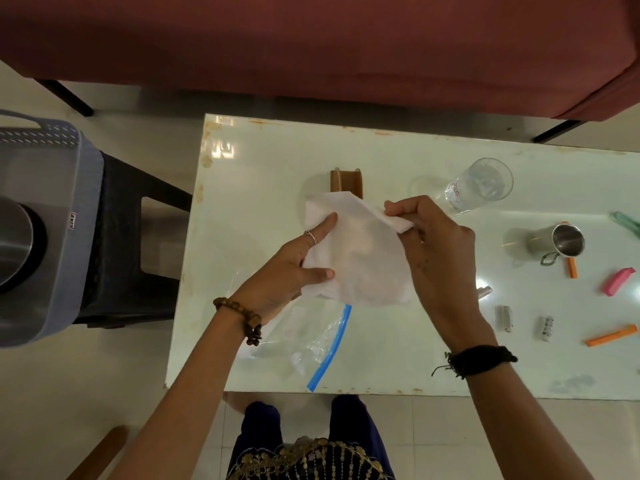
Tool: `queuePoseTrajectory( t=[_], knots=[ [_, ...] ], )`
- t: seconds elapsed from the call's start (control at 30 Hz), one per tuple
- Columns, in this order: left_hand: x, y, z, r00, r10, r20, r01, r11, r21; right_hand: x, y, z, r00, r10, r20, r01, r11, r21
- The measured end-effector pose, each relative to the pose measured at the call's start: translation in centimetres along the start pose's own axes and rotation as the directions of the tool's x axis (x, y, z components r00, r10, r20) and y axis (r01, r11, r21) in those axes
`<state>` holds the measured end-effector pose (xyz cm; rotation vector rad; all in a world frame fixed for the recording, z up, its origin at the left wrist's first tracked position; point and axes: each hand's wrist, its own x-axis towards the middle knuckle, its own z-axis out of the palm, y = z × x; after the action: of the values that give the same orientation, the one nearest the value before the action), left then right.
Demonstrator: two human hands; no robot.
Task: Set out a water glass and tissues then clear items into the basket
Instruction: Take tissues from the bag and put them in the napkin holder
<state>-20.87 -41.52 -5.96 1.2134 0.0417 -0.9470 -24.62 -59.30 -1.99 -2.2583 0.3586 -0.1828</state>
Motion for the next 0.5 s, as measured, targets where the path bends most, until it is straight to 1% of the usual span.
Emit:
queuePoseTrajectory(
  t=[0.07, 0.1, 0.13, 0.17, 0.2, 0.23, 0.27, 0.3, 0.33, 0.37, 0.4, 0.43, 0.47, 0.5],
  knots=[
    [0.0, 0.1, 0.4, 1.0, 0.025, -0.017, -0.025, 0.999, 0.023, -0.8, -0.4, 0.4, 0.997, -0.072, 0.03, 0.074, 0.995, -0.073],
    [0.1, 0.1, 0.5, 0.998, 0.05, -0.028, -0.049, 0.998, 0.04, -1.2, -0.7, 0.6, 0.995, -0.092, 0.048, 0.096, 0.992, -0.085],
    [0.1, 0.0, 0.6, 0.997, 0.072, -0.039, -0.07, 0.996, 0.05, -1.4, -0.8, 0.8, 0.995, -0.091, 0.045, 0.093, 0.994, -0.051],
    [0.1, 0.0, 0.5, 0.995, 0.085, -0.049, -0.083, 0.995, 0.05, -1.5, -0.8, 0.9, 0.998, -0.063, 0.012, 0.062, 0.997, 0.037],
    [0.1, -0.1, 0.4, 0.994, 0.093, -0.053, -0.091, 0.995, 0.038, -1.4, -0.6, 0.9, 0.999, -0.002, -0.042, 0.008, 0.99, 0.138],
    [0.1, -0.2, 0.3, 0.994, 0.095, -0.052, -0.095, 0.995, 0.014, -1.1, -0.3, 0.7, 0.992, 0.089, -0.094, -0.065, 0.97, 0.233],
    [0.0, -0.3, 0.1, 0.994, 0.095, -0.049, -0.096, 0.995, -0.015, -0.7, 0.4, 0.5, 0.976, 0.194, -0.099, -0.151, 0.93, 0.336],
    [-0.1, -0.4, -0.1, 0.994, 0.094, -0.049, -0.096, 0.995, -0.04, -0.3, 1.1, 0.3, 0.954, 0.299, -0.021, -0.255, 0.847, 0.466],
    [-0.1, -0.6, -0.2, 0.994, 0.096, -0.052, -0.099, 0.993, -0.057, 0.1, 1.9, 0.3, 0.918, 0.376, 0.126, -0.375, 0.723, 0.579],
    [-0.1, -0.7, -0.2, 0.994, 0.098, -0.055, -0.102, 0.992, -0.069, 0.3, 2.8, 0.4, 0.867, 0.412, 0.28, -0.489, 0.595, 0.638],
    [-0.1, -0.8, -0.3, 0.994, 0.097, -0.059, -0.101, 0.992, -0.079, 0.4, 3.5, 0.7, 0.821, 0.416, 0.392, -0.568, 0.513, 0.644],
    [0.0, -0.9, -0.4, 0.994, 0.087, -0.064, -0.092, 0.992, -0.087, 0.3, 4.0, 1.1, 0.79, 0.415, 0.452, -0.612, 0.488, 0.622],
    [0.0, -1.0, -0.6, 0.995, 0.071, -0.068, -0.077, 0.993, -0.09, 0.3, 4.3, 1.4, 0.78, 0.425, 0.459, -0.625, 0.499, 0.601],
    [0.0, -1.1, -0.8, 0.997, 0.053, -0.063, -0.058, 0.994, -0.088, 0.4, 4.6, 1.6, 0.787, 0.427, 0.445, -0.617, 0.525, 0.587]
  ],
)
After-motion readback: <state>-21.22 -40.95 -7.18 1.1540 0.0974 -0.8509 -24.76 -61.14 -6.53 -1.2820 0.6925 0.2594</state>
